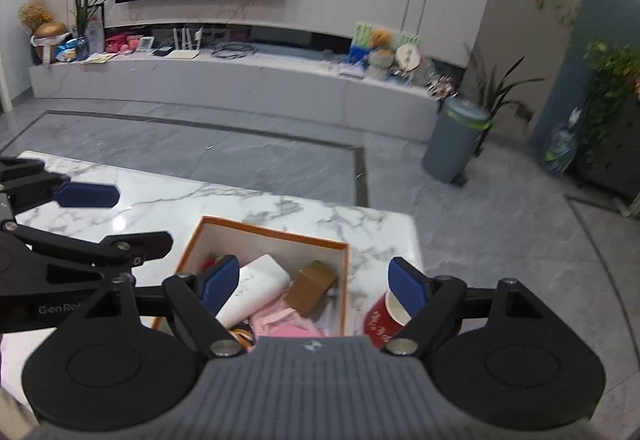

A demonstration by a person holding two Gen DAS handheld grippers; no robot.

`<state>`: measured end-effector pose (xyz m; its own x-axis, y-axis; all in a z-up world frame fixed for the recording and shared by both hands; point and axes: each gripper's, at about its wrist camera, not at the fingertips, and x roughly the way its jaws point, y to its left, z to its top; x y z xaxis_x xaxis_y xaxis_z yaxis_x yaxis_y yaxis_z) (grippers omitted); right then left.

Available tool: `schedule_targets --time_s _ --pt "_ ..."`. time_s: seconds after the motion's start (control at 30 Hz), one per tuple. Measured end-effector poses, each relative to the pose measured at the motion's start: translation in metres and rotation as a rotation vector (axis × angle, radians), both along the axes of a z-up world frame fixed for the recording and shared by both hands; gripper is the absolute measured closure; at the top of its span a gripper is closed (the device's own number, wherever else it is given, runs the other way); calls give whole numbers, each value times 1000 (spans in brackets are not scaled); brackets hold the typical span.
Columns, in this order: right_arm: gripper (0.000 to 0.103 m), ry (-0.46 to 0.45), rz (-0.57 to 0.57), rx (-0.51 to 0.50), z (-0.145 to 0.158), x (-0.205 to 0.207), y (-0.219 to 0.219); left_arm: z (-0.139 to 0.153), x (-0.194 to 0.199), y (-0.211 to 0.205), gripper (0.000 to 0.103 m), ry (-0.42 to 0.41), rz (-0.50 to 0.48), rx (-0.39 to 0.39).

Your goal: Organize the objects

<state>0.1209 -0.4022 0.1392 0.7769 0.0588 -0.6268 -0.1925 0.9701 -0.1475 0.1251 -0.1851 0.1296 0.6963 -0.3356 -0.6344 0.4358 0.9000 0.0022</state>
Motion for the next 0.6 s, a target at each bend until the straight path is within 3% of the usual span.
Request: schedule_targets --time_s 0.17,0.47,0.6 --pt "17 -4 -20 52 -24 -19 -5 -22 -8 4 22 29 44 -17" --pt "14 43 -107 195 -83 -29 -19 -65 -23 0 17 3 141 30" --pt "14 57 -134 209 -109 -29 -18 -84 -22 2 17 40 173 34"
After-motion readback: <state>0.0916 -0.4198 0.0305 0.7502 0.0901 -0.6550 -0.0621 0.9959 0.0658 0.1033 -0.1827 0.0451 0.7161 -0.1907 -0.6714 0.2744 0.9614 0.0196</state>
